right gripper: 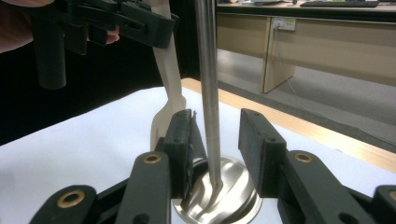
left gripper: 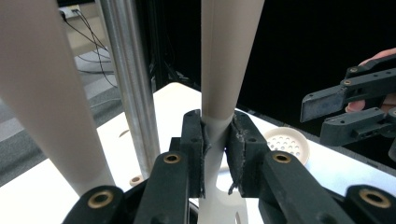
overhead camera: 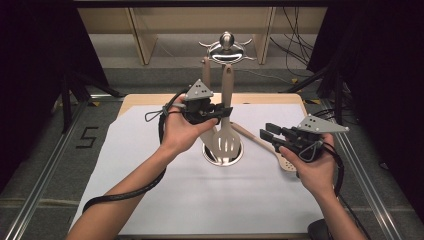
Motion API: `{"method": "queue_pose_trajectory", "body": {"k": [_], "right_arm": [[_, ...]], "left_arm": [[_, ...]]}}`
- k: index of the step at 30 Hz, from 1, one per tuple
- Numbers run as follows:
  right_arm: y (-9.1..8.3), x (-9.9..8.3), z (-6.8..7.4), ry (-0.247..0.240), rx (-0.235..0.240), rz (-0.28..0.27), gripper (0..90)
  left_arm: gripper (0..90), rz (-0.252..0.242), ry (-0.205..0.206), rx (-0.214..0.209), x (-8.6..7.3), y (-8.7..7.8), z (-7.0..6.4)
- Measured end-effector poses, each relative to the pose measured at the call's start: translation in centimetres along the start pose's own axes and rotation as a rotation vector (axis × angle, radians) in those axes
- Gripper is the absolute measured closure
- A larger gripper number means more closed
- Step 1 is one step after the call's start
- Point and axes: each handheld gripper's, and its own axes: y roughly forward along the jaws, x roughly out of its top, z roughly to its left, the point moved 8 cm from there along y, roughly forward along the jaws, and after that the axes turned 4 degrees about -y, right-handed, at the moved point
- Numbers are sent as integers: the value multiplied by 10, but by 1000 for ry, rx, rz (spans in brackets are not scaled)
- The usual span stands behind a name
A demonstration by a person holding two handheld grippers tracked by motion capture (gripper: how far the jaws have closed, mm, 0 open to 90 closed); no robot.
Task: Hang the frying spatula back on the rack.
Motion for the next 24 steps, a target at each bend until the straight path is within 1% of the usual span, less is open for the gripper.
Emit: {"method": "queue_pose_trajectory", "body": {"k": [2, 3, 4, 5, 6, 7, 8, 10, 11, 12, 13, 14, 16, 17, 18, 19, 20, 21, 22, 24], "right_arm": [[0, -1, 0, 3, 2, 3, 656], [0, -1, -1, 0, -7, 6, 655], [0, -1, 0, 10, 2, 8, 655], [1, -1, 0, 11, 5, 4, 654], [0, -2, 0, 7, 5, 13, 653], [1, -2, 0, 9, 3, 9, 653], [1, -2, -1, 7, 5, 8, 652], [1, -2, -4, -7, -18, -4, 650], [1, -3, -3, 11, -5, 14, 650], [1, -3, -4, -7, -13, 8, 649], [1, -3, -4, -7, -13, 9, 649], [1, -4, -3, 4, -9, 19, 649], [2, -4, -3, 0, -8, 17, 650], [2, -4, -5, -17, -22, 20, 649], [3, -5, -2, 14, -4, 25, 650], [3, -5, -2, 15, -3, 26, 650], [3, -5, -3, 4, -14, 27, 650], [3, -5, -3, 4, -14, 28, 650], [4, -6, -2, 14, -11, 26, 650], [4, -8, -3, 12, -13, 37, 650]], "left_arm": [[757, -14, -1, 1, -1, -1, 0], [740, -19, -3, -7, -2, -2, 0], [701, -16, -6, -14, -3, -3, -1], [651, -12, -3, -14, -5, -5, -1], [620, -6, 10, -13, -7, -8, -1], [603, -4, 16, -12, -9, -11, -2], [593, -4, 23, -12, -10, -15, -2], [595, -13, 29, -11, -11, -24, -2], [598, -16, 33, -5, -12, -29, -1], [607, -20, 32, -6, -11, -32, 0], [635, -34, 16, -14, -10, -39, 0], [673, -42, 14, -16, -9, -44, 1], [741, -65, 18, -2, -5, -52, 4], [797, -75, 14, 6, -2, -56, 5], [828, -88, 7, 9, 2, -60, 6], [863, -103, -5, 10, 5, -62, 6], [877, -115, -23, -1, 9, -65, 5], [883, -127, -35, -15, 14, -66, 4], [888, -139, -37, -18, 17, -67, 4], [892, -159, -31, -10, 24, -68, 4]]}}
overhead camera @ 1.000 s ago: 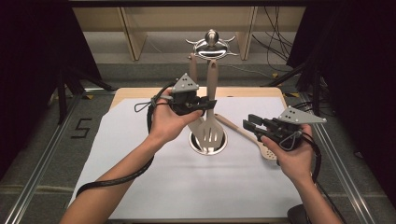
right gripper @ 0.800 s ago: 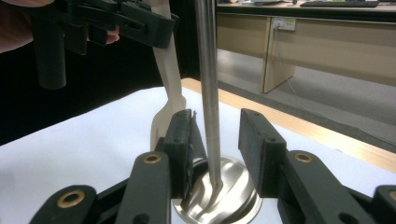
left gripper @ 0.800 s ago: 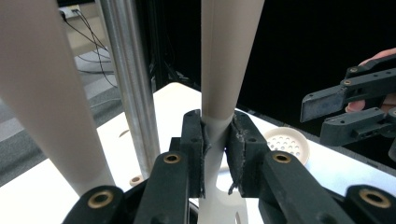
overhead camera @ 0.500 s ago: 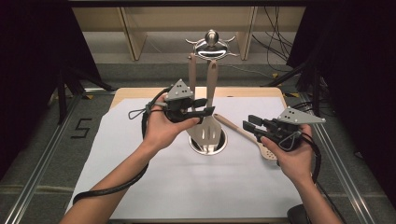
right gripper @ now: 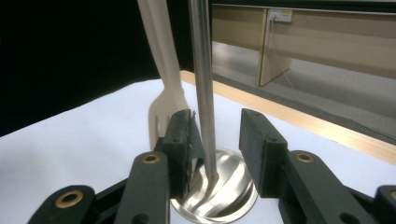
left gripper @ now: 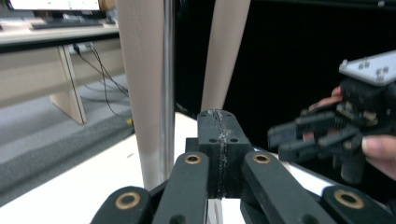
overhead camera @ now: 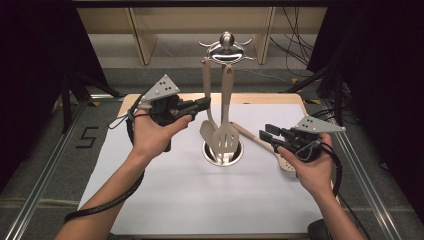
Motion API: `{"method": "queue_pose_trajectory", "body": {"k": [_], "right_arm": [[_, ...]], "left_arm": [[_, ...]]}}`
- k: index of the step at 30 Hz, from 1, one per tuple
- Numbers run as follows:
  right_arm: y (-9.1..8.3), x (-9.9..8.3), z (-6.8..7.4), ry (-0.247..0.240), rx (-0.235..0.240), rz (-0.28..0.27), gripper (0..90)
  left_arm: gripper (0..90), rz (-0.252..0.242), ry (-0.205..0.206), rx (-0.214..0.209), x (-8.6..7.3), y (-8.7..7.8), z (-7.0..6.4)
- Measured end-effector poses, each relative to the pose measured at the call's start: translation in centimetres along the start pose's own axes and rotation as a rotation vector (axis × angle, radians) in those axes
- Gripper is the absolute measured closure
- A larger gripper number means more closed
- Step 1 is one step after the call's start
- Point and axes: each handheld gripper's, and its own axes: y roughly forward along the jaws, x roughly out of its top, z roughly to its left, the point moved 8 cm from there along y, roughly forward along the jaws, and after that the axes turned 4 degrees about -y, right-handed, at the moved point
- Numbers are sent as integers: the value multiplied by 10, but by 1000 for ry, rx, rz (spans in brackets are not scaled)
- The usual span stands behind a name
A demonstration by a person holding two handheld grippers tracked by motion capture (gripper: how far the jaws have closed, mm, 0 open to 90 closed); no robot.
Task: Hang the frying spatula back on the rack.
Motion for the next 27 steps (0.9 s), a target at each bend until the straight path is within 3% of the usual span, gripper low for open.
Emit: {"method": "queue_pose_trajectory", "body": {"k": [8, 10, 16, 20, 27], "right_arm": [[2, -4, -1, 18, -21, 2, 650], [2, -5, -1, 10, -1, 14, 650], [2, -5, -1, 17, -4, 14, 650], [1, -4, -2, -6, -9, 5, 651], [1, -5, -1, 16, -2, 16, 651]], "left_arm": [[894, -68, 14, 20, 25, 4, 2], [894, -87, 14, 25, 32, 3, 2], [895, -134, 26, 45, 51, 1, 1], [895, -156, 17, 60, 59, -1, 4], [895, -175, 16, 88, 68, -6, 12]]}}
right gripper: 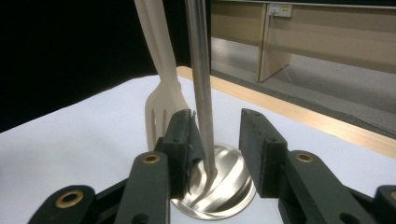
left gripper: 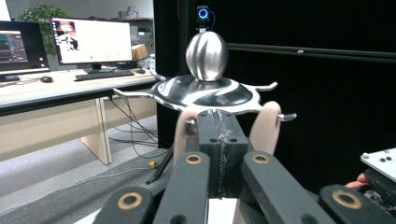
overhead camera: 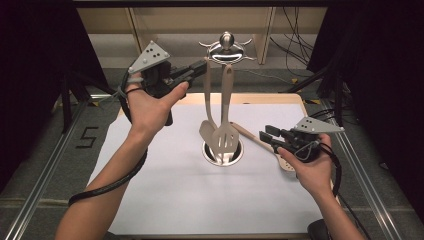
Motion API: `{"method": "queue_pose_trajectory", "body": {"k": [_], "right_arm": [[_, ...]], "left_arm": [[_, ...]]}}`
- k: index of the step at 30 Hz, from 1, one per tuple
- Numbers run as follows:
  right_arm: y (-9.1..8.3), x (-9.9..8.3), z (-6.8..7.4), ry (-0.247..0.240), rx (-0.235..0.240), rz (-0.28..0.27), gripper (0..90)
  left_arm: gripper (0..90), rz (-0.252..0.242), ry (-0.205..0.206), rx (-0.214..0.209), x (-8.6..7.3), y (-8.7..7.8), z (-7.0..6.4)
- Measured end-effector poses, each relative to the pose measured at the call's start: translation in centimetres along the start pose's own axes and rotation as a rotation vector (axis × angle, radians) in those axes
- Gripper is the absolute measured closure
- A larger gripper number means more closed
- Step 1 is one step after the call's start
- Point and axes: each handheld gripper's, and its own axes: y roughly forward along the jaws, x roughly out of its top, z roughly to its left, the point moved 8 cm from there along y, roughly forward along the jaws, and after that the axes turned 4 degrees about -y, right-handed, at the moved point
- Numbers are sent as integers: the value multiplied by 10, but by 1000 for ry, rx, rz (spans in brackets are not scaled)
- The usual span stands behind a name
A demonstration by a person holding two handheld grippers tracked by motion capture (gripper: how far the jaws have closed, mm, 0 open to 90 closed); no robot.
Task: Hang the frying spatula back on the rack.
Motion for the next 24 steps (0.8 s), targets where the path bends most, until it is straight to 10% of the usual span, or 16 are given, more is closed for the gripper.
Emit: {"method": "queue_pose_trajectory", "body": {"k": [24], "right_arm": [[0, 1, -1, -10, 2, -4, 651]], "left_arm": [[896, 1, 17, 71, 6, 7, 21]]}}
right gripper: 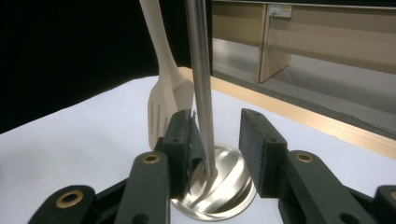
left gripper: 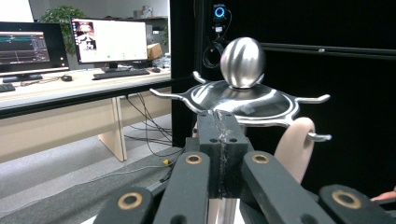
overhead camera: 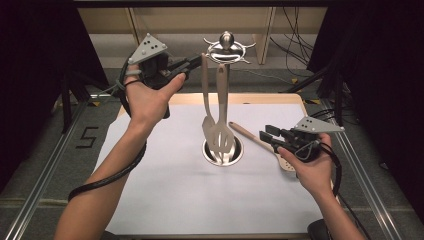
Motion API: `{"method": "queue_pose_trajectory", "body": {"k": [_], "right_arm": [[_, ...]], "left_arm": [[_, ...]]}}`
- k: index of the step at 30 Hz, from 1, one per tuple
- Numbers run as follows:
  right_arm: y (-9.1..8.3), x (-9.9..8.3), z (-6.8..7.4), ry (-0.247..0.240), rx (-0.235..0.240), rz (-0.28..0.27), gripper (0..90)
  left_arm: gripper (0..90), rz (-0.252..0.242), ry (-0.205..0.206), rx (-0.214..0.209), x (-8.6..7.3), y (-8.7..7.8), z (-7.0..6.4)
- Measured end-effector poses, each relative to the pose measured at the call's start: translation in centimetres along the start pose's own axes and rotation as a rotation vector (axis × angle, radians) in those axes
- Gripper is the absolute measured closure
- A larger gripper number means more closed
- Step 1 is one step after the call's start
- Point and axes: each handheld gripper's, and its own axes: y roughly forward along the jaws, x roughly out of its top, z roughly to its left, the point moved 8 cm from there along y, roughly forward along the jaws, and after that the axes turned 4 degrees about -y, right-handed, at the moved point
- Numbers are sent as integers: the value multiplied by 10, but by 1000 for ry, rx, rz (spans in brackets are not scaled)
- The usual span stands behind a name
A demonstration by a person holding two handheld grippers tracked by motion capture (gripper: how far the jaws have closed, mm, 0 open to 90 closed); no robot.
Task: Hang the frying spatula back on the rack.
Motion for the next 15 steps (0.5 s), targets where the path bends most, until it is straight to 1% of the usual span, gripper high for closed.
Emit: {"method": "queue_pose_trajectory", "body": {"k": [3, 6, 7, 9, 10, 11, 12, 15], "right_arm": [[0, 0, 0, 0, 0, 0, 651], [0, 0, 0, -1, 0, 0, 651], [0, 1, -1, -11, -6, -8, 651], [0, 1, -1, -1, -5, -8, 651], [0, 1, -1, -8, -3, -10, 651], [-1, 0, -1, -1, -2, 3, 651], [-1, -1, 0, 8, -5, 3, 651], [0, 0, 0, 0, -8, -1, 651]], "left_arm": [[896, -1, -13, -2, 0, 2, 2], [896, 0, -6, 14, 2, 5, 6], [896, 1, -4, 19, 2, 6, 7], [896, -1, -6, 21, 2, 7, 8], [896, -2, -6, 25, 2, 8, 10], [896, -2, -5, 27, 3, 9, 11], [896, 2, -4, 28, 3, 10, 12], [896, 4, -7, 33, 3, 14, 14]]}}
